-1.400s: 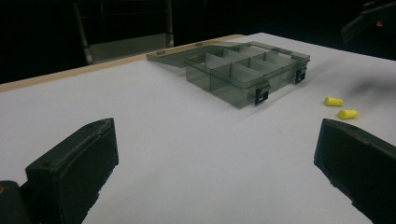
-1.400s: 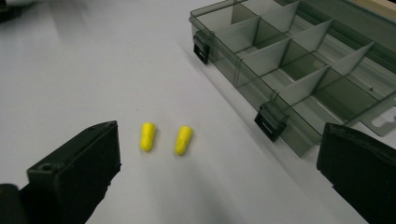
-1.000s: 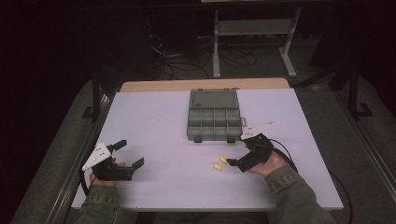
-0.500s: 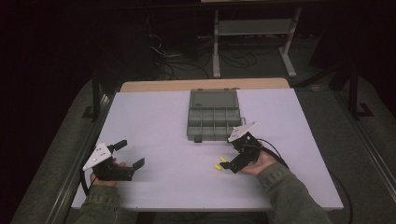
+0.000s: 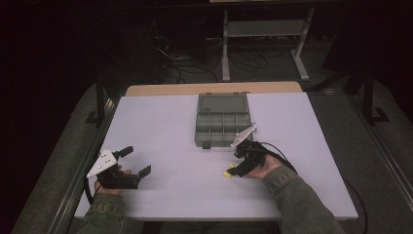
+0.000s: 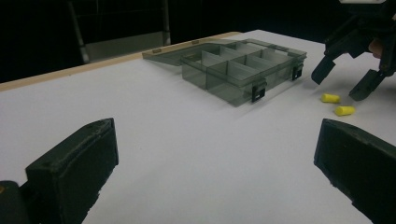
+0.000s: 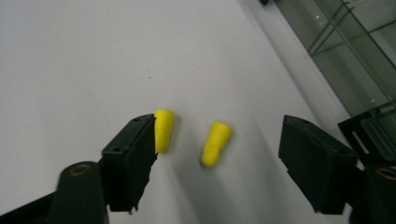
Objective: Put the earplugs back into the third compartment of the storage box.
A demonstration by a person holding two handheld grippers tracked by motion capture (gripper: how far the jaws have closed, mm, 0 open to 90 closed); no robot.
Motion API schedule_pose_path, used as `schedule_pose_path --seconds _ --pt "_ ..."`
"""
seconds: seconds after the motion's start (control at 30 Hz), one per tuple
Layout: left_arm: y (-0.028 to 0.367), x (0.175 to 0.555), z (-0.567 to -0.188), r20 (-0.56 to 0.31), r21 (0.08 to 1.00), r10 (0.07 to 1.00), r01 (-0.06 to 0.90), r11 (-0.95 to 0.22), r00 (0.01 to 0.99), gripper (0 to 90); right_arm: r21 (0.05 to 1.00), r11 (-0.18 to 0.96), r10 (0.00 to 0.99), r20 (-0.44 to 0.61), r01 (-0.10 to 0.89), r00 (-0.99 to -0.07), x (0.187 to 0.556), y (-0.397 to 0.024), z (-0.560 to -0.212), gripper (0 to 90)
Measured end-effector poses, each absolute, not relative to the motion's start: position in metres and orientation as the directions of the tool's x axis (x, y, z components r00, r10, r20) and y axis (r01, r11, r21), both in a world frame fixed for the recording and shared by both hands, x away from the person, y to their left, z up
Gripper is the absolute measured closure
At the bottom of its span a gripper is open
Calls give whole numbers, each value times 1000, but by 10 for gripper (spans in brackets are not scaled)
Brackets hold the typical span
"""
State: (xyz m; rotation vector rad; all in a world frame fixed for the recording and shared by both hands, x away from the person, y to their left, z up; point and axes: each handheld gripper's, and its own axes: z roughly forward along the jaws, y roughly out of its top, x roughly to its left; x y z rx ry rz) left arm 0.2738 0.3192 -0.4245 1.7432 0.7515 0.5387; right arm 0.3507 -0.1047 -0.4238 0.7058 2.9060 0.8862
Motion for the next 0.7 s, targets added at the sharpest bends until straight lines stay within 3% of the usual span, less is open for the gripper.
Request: schedule_pose_path --seconds 0.7 --pt "319 273 -424 -12 957 717 217 -194 697 0 400 800 452 90 448 -887 360 -88 -424 748"
